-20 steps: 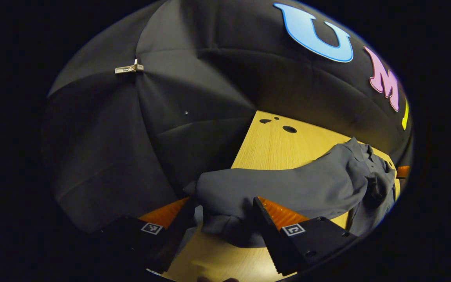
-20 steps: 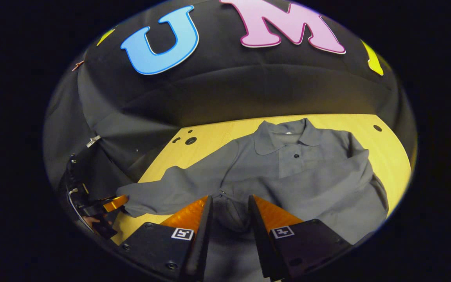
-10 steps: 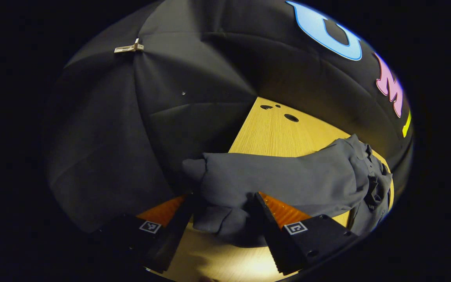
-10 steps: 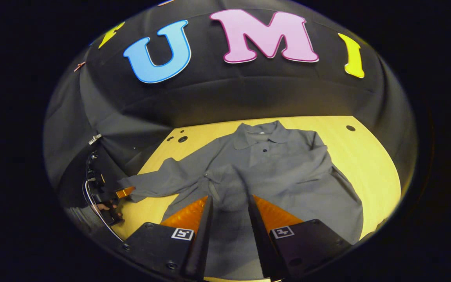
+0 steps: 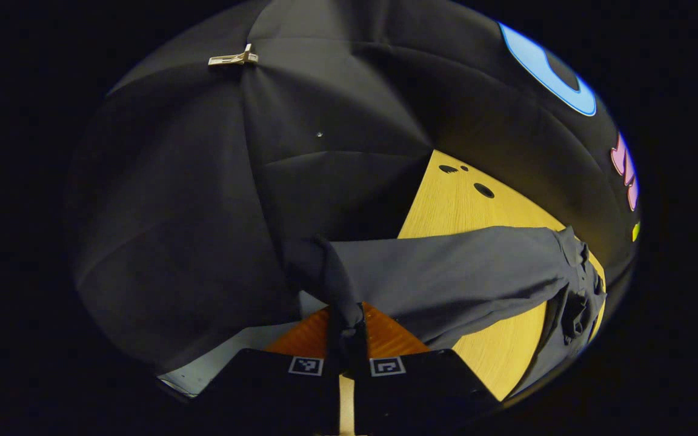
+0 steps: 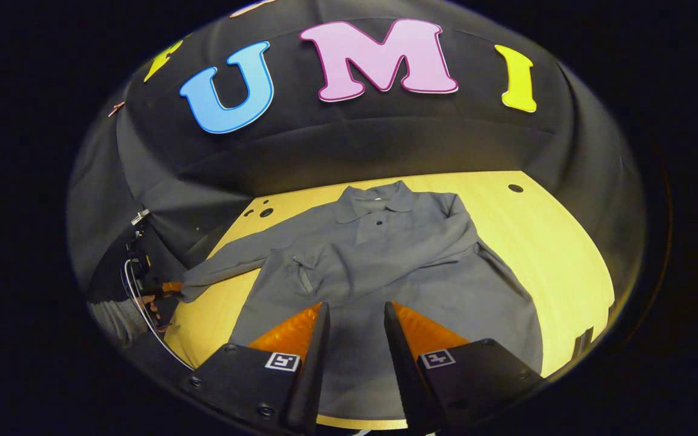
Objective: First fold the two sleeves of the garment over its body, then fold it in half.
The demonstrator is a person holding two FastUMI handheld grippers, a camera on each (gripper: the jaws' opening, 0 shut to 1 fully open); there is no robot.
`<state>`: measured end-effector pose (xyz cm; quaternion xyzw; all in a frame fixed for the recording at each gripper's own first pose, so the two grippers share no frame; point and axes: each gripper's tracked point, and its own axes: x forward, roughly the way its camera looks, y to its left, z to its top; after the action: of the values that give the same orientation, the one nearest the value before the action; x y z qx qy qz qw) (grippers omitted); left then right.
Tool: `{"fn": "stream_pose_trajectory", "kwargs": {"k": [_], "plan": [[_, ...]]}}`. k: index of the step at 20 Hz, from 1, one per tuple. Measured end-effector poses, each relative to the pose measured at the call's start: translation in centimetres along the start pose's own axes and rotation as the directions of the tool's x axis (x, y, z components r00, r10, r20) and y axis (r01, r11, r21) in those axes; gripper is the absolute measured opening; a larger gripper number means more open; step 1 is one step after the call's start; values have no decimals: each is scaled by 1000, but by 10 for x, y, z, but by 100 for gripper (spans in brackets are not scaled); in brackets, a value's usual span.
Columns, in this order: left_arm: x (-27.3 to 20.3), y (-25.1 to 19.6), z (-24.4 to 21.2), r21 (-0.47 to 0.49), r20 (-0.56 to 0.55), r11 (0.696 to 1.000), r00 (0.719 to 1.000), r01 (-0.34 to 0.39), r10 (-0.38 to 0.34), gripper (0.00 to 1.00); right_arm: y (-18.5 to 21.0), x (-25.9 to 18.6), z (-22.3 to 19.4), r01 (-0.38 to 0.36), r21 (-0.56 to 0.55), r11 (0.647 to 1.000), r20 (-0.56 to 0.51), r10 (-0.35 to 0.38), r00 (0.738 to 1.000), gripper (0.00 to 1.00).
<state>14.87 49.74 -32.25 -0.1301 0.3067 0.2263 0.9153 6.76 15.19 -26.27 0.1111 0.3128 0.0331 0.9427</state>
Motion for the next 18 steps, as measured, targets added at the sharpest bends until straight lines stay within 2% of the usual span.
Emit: {"fn": "stream_pose_trajectory", "kwargs": {"k": [2,5,6,7,8,9,10,12,13,14,15,18], "plan": [[-13,-5,13,40,64,999,998,-16,13,12,-16,-11,1,17,14,1000,14,-17,1000,57],[-47,-33,37,122,163,992,986,-2,-18,12,-40,-23,-2,43,24,999,22,-43,999,57],[-58,-42,44,158,189,987,981,6,-36,15,-47,-27,-4,51,31,998,24,-51,998,57],[-69,-53,53,191,213,981,975,17,-59,12,-55,-31,-5,60,41,997,27,-61,998,57],[-80,-67,60,217,234,976,969,31,-83,16,-62,-33,-6,67,54,996,29,-69,997,57],[-89,-83,68,236,253,971,962,45,-106,9,-70,-36,-7,76,68,995,29,-78,997,59],[-99,-101,74,251,269,966,954,62,-132,12,-79,-38,-9,82,79,993,29,-85,996,59],[-119,-137,85,278,294,956,939,97,-181,12,-94,-40,-10,94,99,991,32,-98,995,60],[-129,-162,91,302,307,947,930,108,-204,12,-103,-42,-10,98,114,989,38,-103,994,49],[-134,-177,95,329,315,939,926,101,-210,12,-111,-44,-9,103,123,987,40,-109,993,49],[-141,-193,95,357,317,929,922,100,-221,12,-119,-45,-9,108,131,985,41,-115,993,62],[-163,-255,85,417,301,894,903,165,-307,12,-143,-48,-9,122,160,979,47,-131,990,62]]}}
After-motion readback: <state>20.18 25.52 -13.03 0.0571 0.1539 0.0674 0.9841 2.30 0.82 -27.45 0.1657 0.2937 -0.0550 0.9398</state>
